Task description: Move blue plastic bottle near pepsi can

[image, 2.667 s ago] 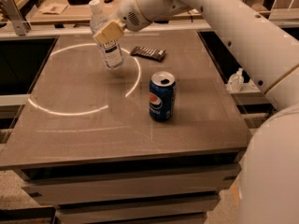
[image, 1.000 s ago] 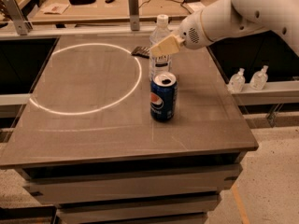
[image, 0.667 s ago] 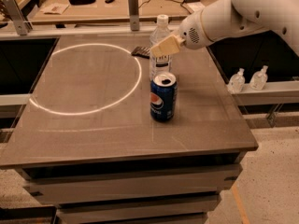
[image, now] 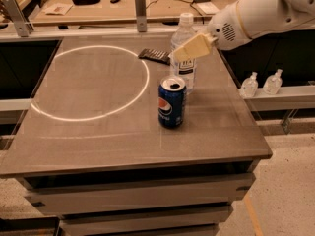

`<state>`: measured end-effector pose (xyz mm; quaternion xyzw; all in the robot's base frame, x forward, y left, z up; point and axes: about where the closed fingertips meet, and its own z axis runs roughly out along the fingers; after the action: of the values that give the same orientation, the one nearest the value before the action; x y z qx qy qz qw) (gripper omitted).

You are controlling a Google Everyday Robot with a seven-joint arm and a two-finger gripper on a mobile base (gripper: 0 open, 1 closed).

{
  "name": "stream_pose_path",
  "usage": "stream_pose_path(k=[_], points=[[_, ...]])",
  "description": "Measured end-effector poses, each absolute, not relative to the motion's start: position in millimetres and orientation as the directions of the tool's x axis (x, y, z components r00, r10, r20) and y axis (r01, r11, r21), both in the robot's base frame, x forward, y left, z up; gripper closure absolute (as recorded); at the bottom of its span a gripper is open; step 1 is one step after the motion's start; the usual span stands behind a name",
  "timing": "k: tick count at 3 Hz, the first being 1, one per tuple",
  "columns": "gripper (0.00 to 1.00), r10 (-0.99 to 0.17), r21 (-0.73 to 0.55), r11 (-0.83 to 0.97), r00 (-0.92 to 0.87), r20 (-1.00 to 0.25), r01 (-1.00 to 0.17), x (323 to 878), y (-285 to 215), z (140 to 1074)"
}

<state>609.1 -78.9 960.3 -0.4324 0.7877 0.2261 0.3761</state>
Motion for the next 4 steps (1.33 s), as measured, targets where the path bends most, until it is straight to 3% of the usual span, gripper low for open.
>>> stream_pose_path(k=[4], points=[[1.00, -0.525, 0.052, 0.450, -0.311, -0.792, -0.892, 576.9, -63.8, 956.8]])
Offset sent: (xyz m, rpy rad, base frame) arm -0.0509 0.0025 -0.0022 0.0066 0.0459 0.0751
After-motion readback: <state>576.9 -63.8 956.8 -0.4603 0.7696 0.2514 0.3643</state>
